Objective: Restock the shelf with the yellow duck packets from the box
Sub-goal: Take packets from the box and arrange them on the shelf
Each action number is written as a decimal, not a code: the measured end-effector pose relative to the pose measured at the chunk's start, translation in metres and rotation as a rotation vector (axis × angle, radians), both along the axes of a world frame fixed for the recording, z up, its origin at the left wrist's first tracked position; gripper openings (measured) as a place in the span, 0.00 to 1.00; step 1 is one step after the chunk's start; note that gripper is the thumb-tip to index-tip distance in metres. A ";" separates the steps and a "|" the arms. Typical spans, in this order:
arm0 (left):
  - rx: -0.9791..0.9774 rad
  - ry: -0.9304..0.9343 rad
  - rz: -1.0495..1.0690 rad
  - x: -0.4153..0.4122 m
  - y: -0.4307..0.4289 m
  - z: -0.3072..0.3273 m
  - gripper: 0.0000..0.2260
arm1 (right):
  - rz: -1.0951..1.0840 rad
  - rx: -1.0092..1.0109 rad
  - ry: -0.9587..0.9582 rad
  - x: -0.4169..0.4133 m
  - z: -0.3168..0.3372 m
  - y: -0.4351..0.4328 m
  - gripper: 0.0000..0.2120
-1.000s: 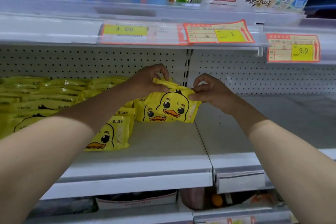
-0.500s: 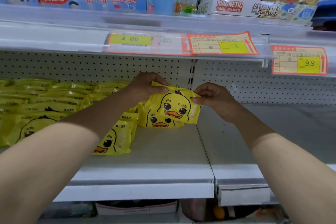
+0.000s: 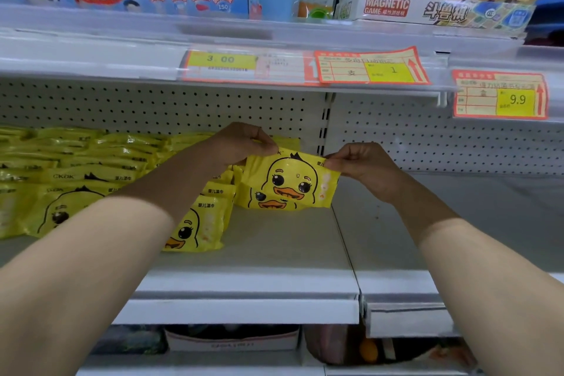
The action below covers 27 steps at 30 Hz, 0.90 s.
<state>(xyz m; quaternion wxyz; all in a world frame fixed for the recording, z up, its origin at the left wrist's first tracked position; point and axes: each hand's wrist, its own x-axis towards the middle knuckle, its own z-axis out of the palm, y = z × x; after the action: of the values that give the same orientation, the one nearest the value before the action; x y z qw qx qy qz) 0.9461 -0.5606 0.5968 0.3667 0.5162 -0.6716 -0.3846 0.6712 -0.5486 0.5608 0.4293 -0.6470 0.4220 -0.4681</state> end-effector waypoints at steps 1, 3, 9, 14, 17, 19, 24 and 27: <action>-0.018 -0.075 -0.004 0.000 0.000 0.001 0.04 | 0.006 0.004 0.012 0.001 0.001 0.001 0.03; -0.046 -0.282 -0.030 0.000 0.000 0.002 0.03 | 0.012 -0.007 0.054 0.003 0.002 0.002 0.03; -0.100 -0.450 -0.195 -0.012 0.010 0.007 0.16 | -0.004 -0.047 0.091 0.015 0.004 0.005 0.07; -0.158 -0.674 -0.212 -0.024 0.009 0.005 0.22 | 0.017 -0.090 0.168 0.027 0.002 0.007 0.08; -0.178 -0.716 -0.191 -0.024 0.006 0.000 0.16 | 0.037 -0.036 0.190 0.031 -0.002 0.005 0.13; -0.163 -0.721 -0.187 -0.024 0.004 -0.006 0.14 | 0.059 0.008 0.262 0.033 -0.007 0.003 0.19; -0.206 -0.693 -0.132 -0.026 -0.001 -0.019 0.13 | 0.006 -0.028 0.555 0.045 -0.015 0.005 0.39; -0.232 -0.693 -0.116 -0.029 0.000 -0.021 0.15 | -0.039 -0.072 0.676 0.053 -0.017 0.006 0.47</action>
<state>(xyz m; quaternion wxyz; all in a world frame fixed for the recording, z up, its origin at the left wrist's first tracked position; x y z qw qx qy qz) 0.9173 -0.5603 0.5760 0.1512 0.5319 -0.8232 -0.1286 0.7240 -0.5421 0.5439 0.2328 -0.7722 0.5358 -0.2500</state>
